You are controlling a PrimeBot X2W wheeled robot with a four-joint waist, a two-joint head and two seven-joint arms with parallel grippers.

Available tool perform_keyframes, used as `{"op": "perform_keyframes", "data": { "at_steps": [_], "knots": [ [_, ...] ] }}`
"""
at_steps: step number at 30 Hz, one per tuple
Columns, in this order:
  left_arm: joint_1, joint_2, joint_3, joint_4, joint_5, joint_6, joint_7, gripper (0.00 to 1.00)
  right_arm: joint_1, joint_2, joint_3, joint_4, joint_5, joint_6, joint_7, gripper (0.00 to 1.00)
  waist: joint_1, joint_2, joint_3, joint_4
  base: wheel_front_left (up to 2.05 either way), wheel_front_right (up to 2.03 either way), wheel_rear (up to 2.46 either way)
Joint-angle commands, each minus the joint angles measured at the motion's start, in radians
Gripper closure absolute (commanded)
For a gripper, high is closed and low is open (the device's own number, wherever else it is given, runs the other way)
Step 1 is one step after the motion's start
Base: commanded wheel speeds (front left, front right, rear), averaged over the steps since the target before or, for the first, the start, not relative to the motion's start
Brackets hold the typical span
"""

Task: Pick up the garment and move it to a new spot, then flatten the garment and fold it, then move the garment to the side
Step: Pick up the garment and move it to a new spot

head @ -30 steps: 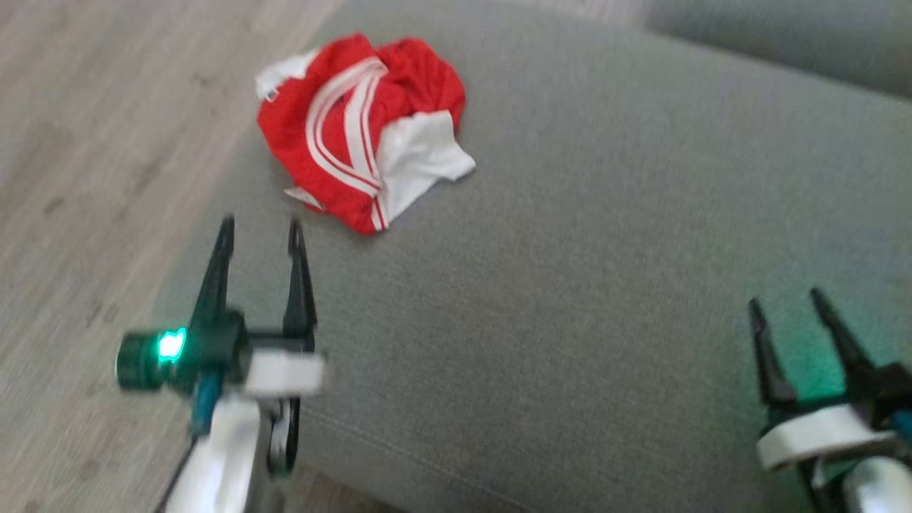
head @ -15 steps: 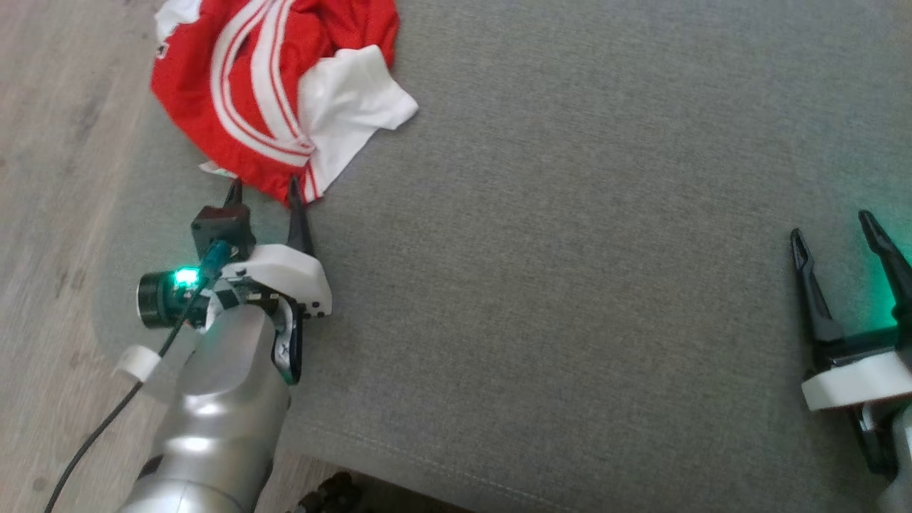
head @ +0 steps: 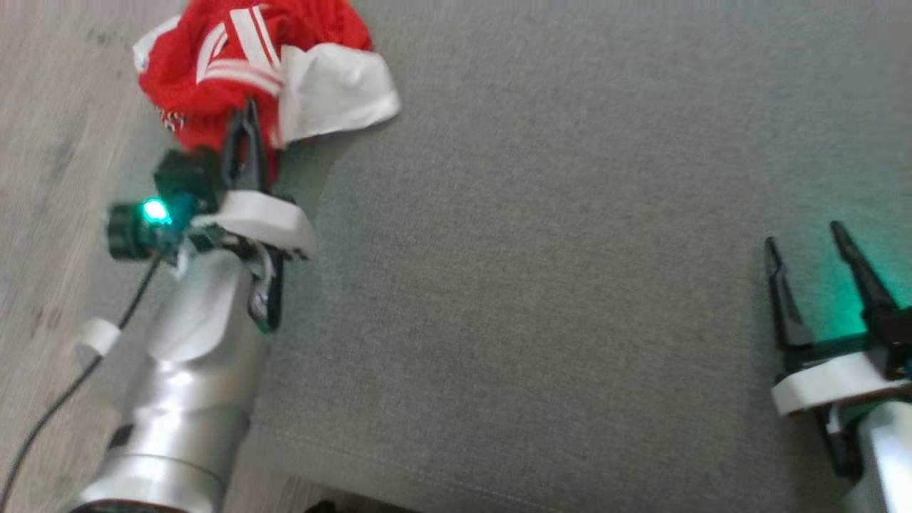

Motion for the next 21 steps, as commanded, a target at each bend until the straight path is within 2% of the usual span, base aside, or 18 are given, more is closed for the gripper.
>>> {"op": "perform_keyframes", "data": {
  "at_steps": [1, 6, 13, 17, 21],
  "knots": [
    [-0.004, 0.062, 0.035, -0.070, 0.025, 0.006, -0.010, 1.00, 0.015, 0.010, 0.023, -0.017, -0.004, -0.001, -0.002, 0.00, -0.0002, 0.0000, -0.056, -0.030, 0.00, 0.00, 0.00],
    [-0.017, 0.124, 0.044, -0.250, 0.100, -0.006, -0.010, 1.00, 0.023, 0.087, 0.040, 0.003, 0.007, -0.001, -0.002, 0.00, -0.0002, 0.0000, -0.178, -0.111, 0.00, 0.00, 0.00],
    [-0.097, 0.194, 0.012, -0.411, 0.167, -0.053, -0.010, 1.00, 0.067, 0.161, 0.051, 0.015, 0.024, -0.001, -0.002, 0.00, -0.0002, 0.0000, -0.316, -0.283, 0.00, 0.00, 0.00],
    [-0.139, 0.196, -0.015, -0.493, 0.177, -0.081, -0.010, 1.00, 0.096, 0.180, 0.041, 0.009, 0.030, -0.001, -0.002, 0.00, -0.0002, 0.0000, -0.364, -0.377, 0.00, 0.00, 0.00],
    [-0.167, 0.171, -0.052, -0.560, 0.176, -0.104, 0.009, 1.00, 0.105, 0.195, 0.037, -0.001, 0.034, -0.001, -0.002, 0.00, -0.0002, 0.0000, -0.380, -0.461, 0.00, 0.00, 0.00]
  ]
}}
